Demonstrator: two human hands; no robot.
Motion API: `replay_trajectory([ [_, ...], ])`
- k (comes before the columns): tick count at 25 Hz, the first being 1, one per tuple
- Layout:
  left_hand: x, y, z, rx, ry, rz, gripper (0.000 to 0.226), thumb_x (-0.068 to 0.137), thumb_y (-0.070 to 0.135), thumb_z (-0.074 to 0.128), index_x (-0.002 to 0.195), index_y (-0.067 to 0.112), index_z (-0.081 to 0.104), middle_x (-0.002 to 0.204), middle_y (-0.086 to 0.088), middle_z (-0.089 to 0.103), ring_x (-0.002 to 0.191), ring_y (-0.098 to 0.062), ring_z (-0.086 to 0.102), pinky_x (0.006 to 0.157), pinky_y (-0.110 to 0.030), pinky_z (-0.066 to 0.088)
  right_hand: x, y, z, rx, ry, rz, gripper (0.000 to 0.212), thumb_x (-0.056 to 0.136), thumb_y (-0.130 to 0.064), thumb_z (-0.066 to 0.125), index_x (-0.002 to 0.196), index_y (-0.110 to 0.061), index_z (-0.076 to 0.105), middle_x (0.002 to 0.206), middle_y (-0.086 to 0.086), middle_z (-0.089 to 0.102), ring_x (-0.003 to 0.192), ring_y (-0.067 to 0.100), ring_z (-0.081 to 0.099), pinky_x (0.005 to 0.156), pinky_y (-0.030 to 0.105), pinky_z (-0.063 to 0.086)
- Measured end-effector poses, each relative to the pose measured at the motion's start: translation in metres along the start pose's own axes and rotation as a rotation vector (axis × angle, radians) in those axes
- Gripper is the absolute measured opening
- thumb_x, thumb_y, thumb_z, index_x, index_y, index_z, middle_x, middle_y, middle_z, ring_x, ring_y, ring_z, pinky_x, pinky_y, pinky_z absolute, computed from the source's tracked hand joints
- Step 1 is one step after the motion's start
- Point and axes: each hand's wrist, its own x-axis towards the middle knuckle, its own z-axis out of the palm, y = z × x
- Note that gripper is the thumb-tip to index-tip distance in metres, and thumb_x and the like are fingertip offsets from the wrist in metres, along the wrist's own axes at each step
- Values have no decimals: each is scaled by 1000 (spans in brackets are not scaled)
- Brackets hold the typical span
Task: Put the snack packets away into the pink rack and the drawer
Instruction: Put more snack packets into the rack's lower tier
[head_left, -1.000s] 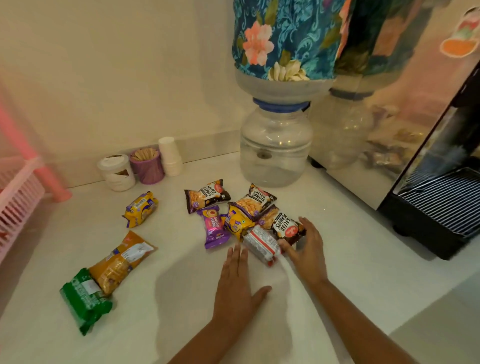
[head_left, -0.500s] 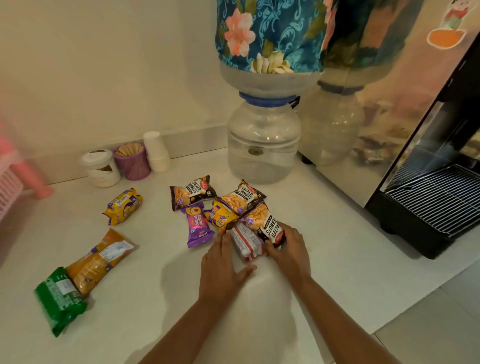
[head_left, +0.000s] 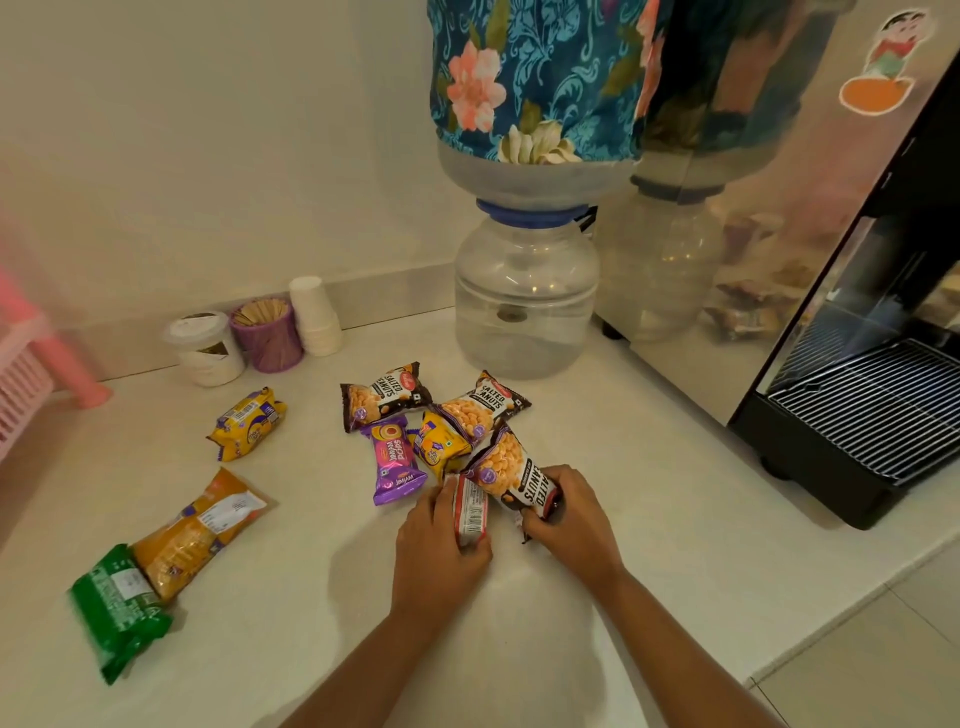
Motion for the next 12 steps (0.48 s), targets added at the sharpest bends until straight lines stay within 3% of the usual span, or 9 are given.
replay_trajectory([
  [4,-2,0,1,13,9,-35,73,79,38,60,142,20,28,140,-3,45,121,-16,45,100,-27,40,-1,1,-2,47,-5,38,40,66,-33,69,101,-32,50,94,-16,52,81,12,60,63,35,55],
  [9,-10,4,-9,18,-36,-68,74,75,38,62,140,19,32,137,-3,47,118,-16,46,96,-23,36,0,2,-5,32,72,78,40,65,-27,72,99,-34,51,92,-16,53,82,10,57,64,32,53],
  [11,-37,-27,-39,3,90,-214,73,74,37,61,139,19,34,136,-2,48,117,-16,46,96,-22,34,0,-21,30,95,-81,32,42,65,-22,73,100,-33,52,94,-14,54,83,11,58,66,37,53],
  [12,-39,-21,-39,-33,88,-200,72,72,35,61,137,18,36,133,-2,50,115,-16,47,96,-21,33,-2,-16,23,89,-58,59,42,66,-19,73,100,-32,53,95,-12,56,82,12,60,67,38,54],
])
